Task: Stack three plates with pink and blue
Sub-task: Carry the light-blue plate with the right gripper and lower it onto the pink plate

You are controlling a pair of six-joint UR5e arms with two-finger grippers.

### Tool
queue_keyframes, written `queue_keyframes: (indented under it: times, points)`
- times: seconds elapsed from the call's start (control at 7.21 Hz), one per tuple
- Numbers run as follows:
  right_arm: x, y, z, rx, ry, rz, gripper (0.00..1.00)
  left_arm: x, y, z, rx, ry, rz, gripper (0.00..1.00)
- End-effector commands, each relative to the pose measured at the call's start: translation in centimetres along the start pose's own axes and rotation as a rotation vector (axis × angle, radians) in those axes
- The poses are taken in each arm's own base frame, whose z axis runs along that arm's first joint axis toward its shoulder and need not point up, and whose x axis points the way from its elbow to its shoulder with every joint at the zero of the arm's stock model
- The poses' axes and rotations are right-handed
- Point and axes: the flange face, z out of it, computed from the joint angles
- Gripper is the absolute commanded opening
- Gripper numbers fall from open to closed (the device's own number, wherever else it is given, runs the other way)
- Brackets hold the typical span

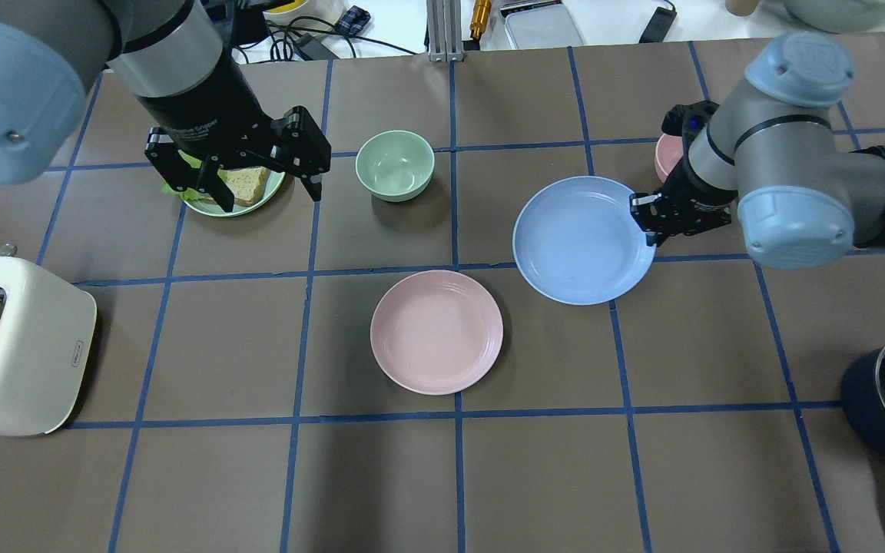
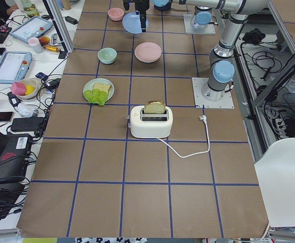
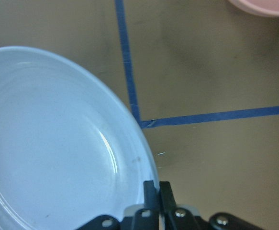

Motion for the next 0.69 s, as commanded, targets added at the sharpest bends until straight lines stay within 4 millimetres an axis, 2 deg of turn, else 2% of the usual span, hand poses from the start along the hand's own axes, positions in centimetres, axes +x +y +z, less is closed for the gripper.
queue_keyframes:
  times: [0.0,0.14,0.28,0.42,0.55]
  points:
    - [-9.4,3.1,-0.2,0.008,-0.015,0.072,0.00,-1.1,-0.7,1.0,0.085,-0.002,0.025,1.00]
    - [-13.4,5.2,0.1,0.005,-0.017,0.116,0.00,-1.4,-0.6,2.0,0.075,-0.038,0.024,1.00]
    - [-16.0,7.5,0.8,-0.013,-0.016,0.124,0.00,-1.7,-0.1,1.8,0.071,-0.043,0.019,1.00]
    - [-17.8,9.8,2.3,-0.049,-0.013,0.166,0.00,-2.1,0.2,1.4,0.073,-0.078,0.016,1.00]
    - [-17.9,11.3,3.9,-0.067,-0.002,0.144,0.00,-2.2,0.2,1.5,0.067,-0.088,0.016,1.00]
